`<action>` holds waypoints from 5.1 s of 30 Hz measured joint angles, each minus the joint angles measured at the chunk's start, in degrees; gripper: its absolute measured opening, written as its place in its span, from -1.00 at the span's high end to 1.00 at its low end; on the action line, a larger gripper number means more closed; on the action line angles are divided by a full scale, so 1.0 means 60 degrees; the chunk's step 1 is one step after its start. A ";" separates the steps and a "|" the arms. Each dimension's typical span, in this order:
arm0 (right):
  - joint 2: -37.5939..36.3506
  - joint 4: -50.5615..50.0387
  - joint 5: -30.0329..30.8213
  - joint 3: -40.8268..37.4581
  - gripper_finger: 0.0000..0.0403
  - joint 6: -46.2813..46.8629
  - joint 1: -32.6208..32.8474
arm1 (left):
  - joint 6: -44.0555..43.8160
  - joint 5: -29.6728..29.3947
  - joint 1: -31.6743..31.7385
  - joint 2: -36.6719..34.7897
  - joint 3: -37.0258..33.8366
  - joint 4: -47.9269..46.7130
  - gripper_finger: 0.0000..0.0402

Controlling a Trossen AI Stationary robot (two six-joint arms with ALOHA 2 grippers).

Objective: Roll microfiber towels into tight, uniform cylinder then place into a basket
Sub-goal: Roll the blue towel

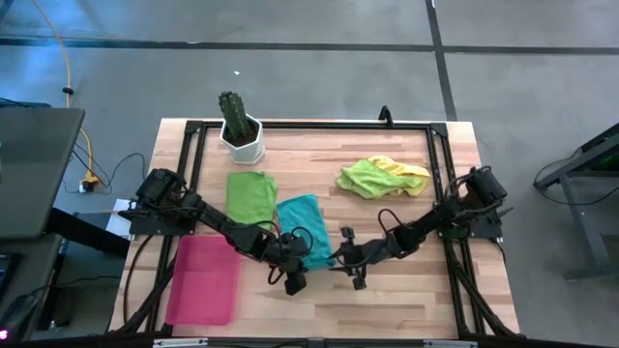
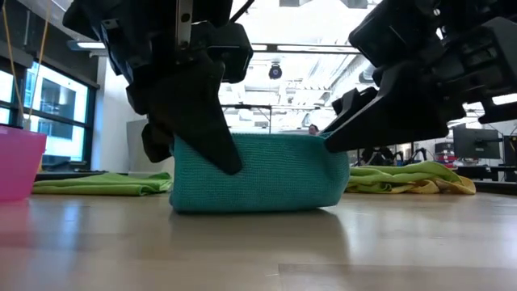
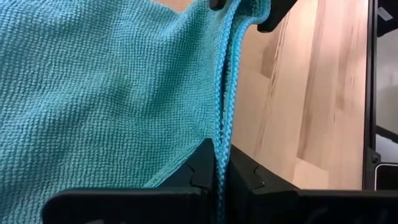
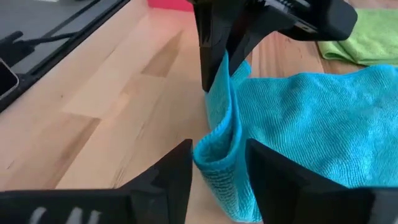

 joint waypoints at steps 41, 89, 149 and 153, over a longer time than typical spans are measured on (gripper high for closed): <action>0.0485 -0.0875 -0.0566 0.0525 0.96 0.3937 -0.0762 | -0.1692 0.0137 -0.0349 -0.0003 0.0004 -0.0352 0.95; 0.1381 -0.2371 0.0000 0.1716 0.94 0.4186 -0.0685 | -0.0461 -0.0930 -0.0383 -0.0046 0.0317 -0.1544 0.64; 0.1384 -0.2324 -0.0040 0.1694 0.94 0.3883 -0.0685 | 0.1931 -0.1716 -0.1005 0.0167 0.0459 -0.2732 0.21; 0.1384 -0.2285 -0.0055 0.1690 0.94 0.3496 -0.0685 | 0.1866 -0.1663 -0.1009 0.0672 0.0508 -0.2342 0.23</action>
